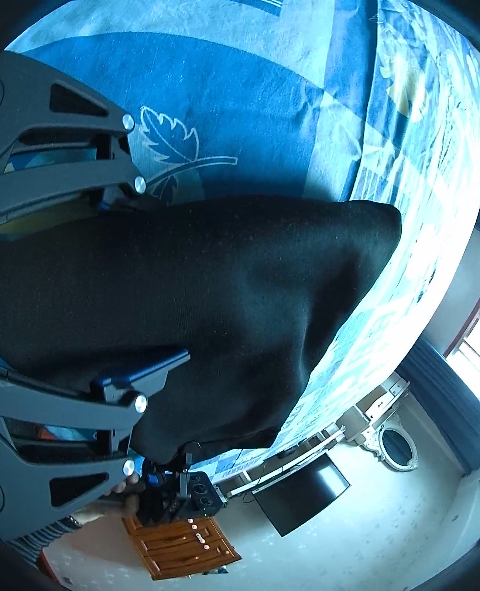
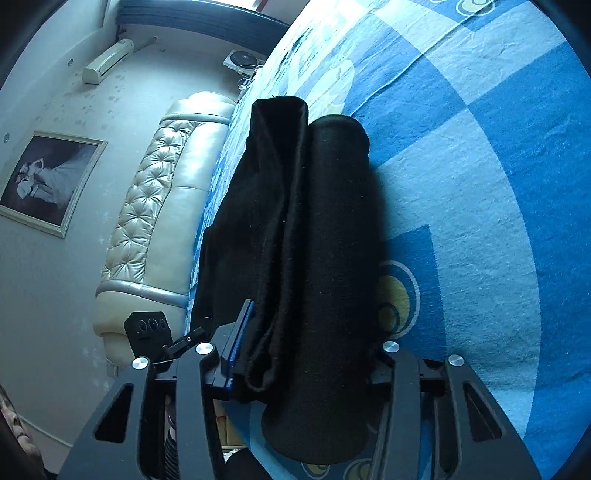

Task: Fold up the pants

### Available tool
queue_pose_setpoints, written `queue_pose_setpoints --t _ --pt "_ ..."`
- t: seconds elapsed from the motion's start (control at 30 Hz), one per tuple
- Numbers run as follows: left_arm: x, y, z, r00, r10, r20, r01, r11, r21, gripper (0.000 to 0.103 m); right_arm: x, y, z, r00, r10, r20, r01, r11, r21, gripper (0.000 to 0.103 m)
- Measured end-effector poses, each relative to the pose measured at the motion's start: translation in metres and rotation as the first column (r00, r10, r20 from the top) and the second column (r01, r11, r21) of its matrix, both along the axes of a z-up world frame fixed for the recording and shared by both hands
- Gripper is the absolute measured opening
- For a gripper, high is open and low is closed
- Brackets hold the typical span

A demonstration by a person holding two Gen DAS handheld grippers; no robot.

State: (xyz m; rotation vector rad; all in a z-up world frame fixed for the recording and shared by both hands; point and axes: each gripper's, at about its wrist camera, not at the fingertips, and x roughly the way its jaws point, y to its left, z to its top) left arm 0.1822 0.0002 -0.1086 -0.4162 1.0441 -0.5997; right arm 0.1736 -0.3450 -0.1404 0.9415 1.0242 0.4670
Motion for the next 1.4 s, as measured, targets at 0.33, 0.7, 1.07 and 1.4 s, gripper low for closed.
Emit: queue_pose_setpoints --t 0.33,0.7,1.07,1.4 --pt "-0.013 -0.004 0.012 0.999 -0.013 0.038 0.011 0.998 0.055 0.036 -0.009 0.000 0.003 1.000 -0.020 0.006 0.020 0.999 0.030 0.037" --pt "-0.029 0.005 0.014 1.000 -0.012 0.021 0.011 0.998 0.066 0.036 -0.021 0.009 0.009 1.000 0.013 -0.006 -0.013 1.000 0.023 0.036" --pt "-0.026 0.008 0.007 0.998 0.040 0.050 -0.045 0.994 0.101 0.073 -0.024 0.005 -0.001 1.000 -0.009 0.003 0.009 0.992 0.122 0.059" --pt "-0.025 0.013 0.001 0.999 0.004 0.053 -0.007 0.999 0.043 0.085 -0.025 0.002 -0.003 0.999 -0.013 0.035 0.006 0.982 0.187 0.069"
